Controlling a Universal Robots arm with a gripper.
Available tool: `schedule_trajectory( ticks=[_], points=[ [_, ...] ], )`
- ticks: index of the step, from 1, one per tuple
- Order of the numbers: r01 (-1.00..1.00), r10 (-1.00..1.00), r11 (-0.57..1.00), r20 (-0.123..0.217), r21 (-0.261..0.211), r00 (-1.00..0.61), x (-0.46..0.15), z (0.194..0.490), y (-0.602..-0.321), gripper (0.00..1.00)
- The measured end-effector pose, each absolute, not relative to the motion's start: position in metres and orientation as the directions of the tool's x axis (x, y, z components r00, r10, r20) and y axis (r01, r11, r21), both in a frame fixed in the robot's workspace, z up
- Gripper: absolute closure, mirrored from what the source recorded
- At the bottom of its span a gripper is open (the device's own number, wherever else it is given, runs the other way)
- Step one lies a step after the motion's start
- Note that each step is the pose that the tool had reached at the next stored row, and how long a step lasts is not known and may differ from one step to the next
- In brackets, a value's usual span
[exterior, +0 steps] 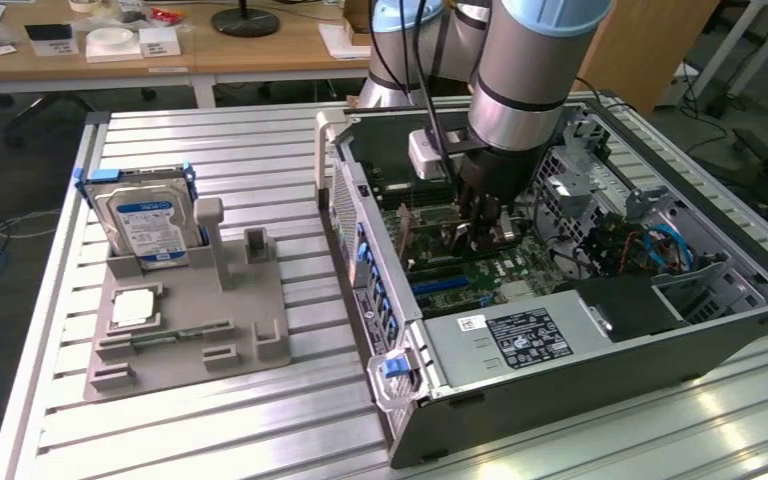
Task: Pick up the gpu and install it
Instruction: 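Insert the gpu into the slot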
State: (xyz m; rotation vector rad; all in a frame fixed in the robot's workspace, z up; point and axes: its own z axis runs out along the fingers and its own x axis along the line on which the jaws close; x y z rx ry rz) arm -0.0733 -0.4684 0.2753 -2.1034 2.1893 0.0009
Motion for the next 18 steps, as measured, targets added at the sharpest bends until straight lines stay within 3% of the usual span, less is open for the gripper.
schedule_trajectory(
  ticks=[18],
  points=[
    [-0.997, -0.998, 0.044, -0.053, -0.060, -0.041, -0.073, 0.259, -0.469, 0.72]
  ],
)
